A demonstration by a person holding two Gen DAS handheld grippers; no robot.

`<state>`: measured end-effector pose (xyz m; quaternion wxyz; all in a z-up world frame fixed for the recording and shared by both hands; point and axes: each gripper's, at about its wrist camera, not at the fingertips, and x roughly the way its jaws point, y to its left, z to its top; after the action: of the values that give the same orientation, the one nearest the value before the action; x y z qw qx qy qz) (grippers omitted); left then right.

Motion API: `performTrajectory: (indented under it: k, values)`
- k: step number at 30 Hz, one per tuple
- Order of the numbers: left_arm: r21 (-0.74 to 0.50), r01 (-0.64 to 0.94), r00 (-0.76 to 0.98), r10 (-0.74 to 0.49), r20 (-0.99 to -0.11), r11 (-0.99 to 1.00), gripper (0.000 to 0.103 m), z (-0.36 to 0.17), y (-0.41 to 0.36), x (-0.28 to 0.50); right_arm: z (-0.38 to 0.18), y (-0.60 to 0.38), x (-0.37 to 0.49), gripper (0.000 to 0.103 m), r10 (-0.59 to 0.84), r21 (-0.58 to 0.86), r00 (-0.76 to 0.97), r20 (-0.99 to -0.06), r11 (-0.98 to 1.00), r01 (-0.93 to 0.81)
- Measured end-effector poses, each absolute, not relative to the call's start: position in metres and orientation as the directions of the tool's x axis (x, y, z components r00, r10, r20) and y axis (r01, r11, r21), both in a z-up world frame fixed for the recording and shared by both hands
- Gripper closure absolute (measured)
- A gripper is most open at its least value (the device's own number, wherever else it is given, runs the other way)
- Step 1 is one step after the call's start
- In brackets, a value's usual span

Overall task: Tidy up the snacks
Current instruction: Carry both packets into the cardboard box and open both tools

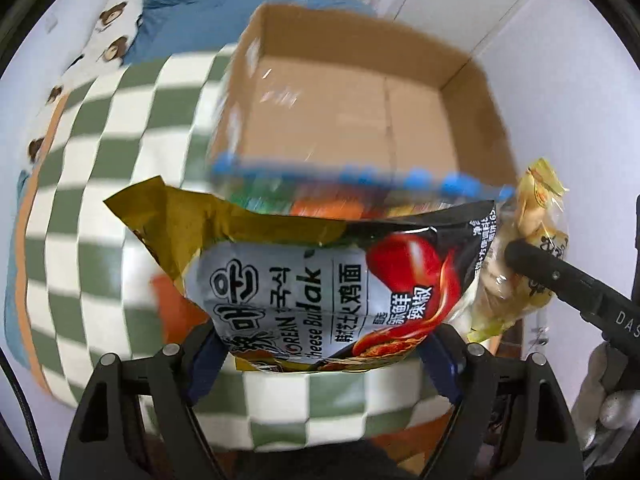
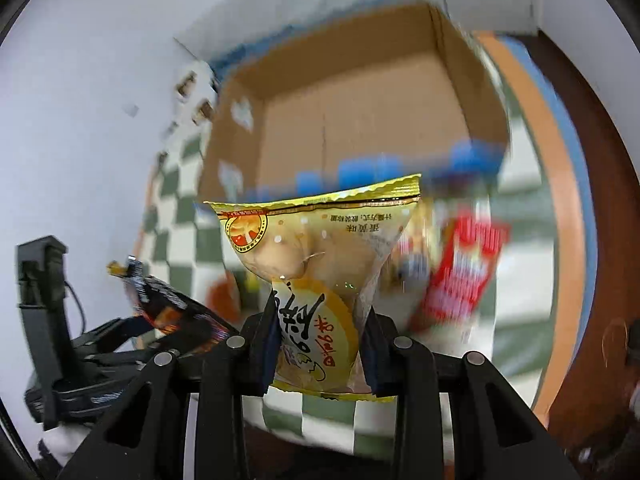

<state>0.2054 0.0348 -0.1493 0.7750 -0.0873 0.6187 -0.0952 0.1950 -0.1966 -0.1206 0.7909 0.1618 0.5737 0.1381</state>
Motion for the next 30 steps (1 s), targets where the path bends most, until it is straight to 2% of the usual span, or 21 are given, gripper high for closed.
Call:
performTrajectory:
  k: [3,8,14,21,24,25,27,28,29,30]
  values:
    - [-0.279,0.051,0.249,-0.282,-0.926,0.959,0.02,-0.125,0.025,0.25,-0.105,-0.207,0.24,0.067,0.395,0.402,0.345,-0.852,0.914,-0.053]
    - [-0.223,0.087,0.289,-0.239,-0.927,0.971,0.02,-0.11,0.004,0.333,-0.107,-0.211,0.318,0.067,0.369,0.367,0.356,-0.859,0.927,-0.075]
    - [-0.231,0.076,0.16,-0.24,-0.957,0.97,0.02,-0.163,-0.006,0.422,-0.153,-0.2,0.395,0.067,0.326,0.311,0.268,-0.907,0.946,-0.097]
    - [-0.232,0.05,0.047,-0.235,-0.971,0.971,0.02,-0.224,-0.008,0.474,-0.202,-0.192,0.433,0.067,0.283,0.264,0.205,-0.937,0.958,-0.117]
    - [-0.216,0.061,-0.009,-0.216,-0.976,0.974,0.02,-0.241,-0.019,0.485,-0.226,-0.191,0.453,0.066,0.311,0.296,0.156,-0.938,0.949,-0.113]
    - [-0.211,0.063,-0.011,-0.211,-0.977,0.975,0.02,-0.247,-0.019,0.49,-0.232,-0.193,0.458,0.064,0.317,0.304,0.148,-0.937,0.947,-0.107]
    - [-0.196,0.061,0.005,-0.197,-0.98,0.979,0.017,-0.251,-0.022,0.492,-0.244,-0.197,0.464,0.043,0.288,0.273,0.148,-0.946,0.955,-0.116]
    - [-0.2,0.051,0.008,-0.201,-0.98,0.978,0.014,-0.252,-0.022,0.494,-0.248,-0.198,0.466,0.022,0.279,0.264,0.143,-0.95,0.958,-0.117]
    - [-0.21,0.043,0.009,-0.211,-0.977,0.977,0.009,-0.253,-0.021,0.495,-0.251,-0.2,0.467,0.015,0.27,0.256,0.137,-0.953,0.96,-0.11]
    - [-0.215,0.037,0.013,-0.215,-0.976,0.976,0.008,-0.254,-0.021,0.496,-0.255,-0.202,0.466,0.015,0.263,0.251,0.131,-0.956,0.963,-0.104]
